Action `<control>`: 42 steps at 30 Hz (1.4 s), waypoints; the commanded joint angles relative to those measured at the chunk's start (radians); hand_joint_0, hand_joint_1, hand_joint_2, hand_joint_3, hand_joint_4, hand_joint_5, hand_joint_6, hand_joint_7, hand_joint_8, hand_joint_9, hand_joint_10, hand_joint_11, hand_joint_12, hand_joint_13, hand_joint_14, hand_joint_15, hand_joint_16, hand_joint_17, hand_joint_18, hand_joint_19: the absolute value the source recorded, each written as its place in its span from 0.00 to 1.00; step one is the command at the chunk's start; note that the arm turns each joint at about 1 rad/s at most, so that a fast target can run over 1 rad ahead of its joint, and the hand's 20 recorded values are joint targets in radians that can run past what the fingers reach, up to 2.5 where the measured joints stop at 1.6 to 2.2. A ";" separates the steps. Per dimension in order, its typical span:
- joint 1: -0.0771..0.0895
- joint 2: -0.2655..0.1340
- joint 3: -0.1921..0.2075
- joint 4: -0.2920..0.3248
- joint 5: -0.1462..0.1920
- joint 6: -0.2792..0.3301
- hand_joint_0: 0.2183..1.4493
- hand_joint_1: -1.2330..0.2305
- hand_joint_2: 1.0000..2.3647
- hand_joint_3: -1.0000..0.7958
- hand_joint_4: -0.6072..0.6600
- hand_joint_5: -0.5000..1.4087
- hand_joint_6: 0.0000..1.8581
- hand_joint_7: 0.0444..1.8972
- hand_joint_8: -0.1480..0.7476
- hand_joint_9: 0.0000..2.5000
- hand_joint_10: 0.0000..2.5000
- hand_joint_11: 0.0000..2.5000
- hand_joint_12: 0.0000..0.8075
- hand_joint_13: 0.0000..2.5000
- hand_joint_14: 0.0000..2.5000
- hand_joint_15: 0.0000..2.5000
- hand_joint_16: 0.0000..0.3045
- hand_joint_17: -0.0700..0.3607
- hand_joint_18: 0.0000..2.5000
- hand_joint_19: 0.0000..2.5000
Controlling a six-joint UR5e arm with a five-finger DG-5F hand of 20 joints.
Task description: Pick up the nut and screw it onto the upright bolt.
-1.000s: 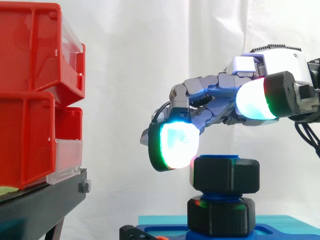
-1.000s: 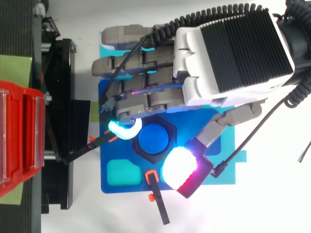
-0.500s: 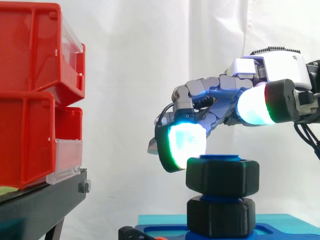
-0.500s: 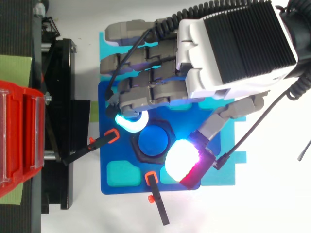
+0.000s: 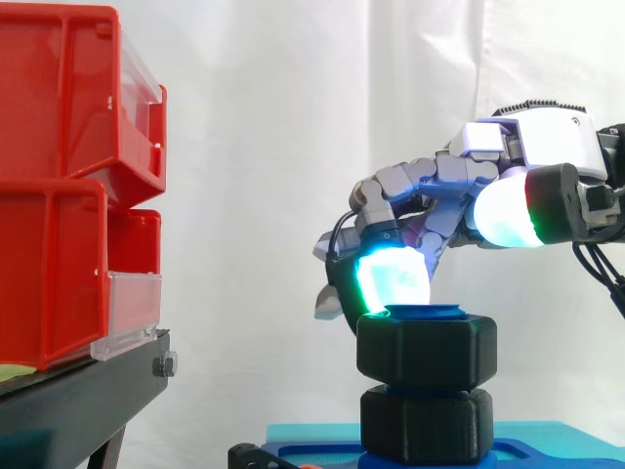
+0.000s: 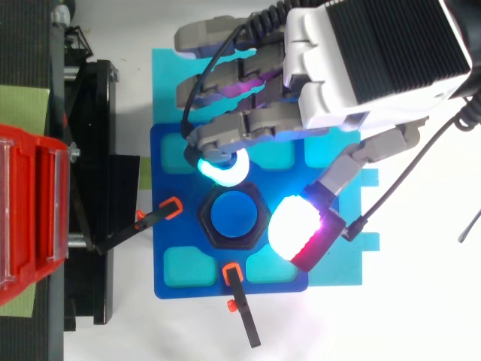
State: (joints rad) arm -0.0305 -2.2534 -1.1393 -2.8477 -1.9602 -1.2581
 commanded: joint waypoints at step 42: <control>0.020 0.000 0.019 0.041 0.015 0.034 0.21 0.74 0.00 0.28 0.62 0.20 0.27 0.32 0.39 0.22 0.00 0.00 0.34 0.11 0.00 0.00 0.09 0.31 0.00 0.00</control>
State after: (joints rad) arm -0.0233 -2.2545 -1.1066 -2.8172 -1.9575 -1.2330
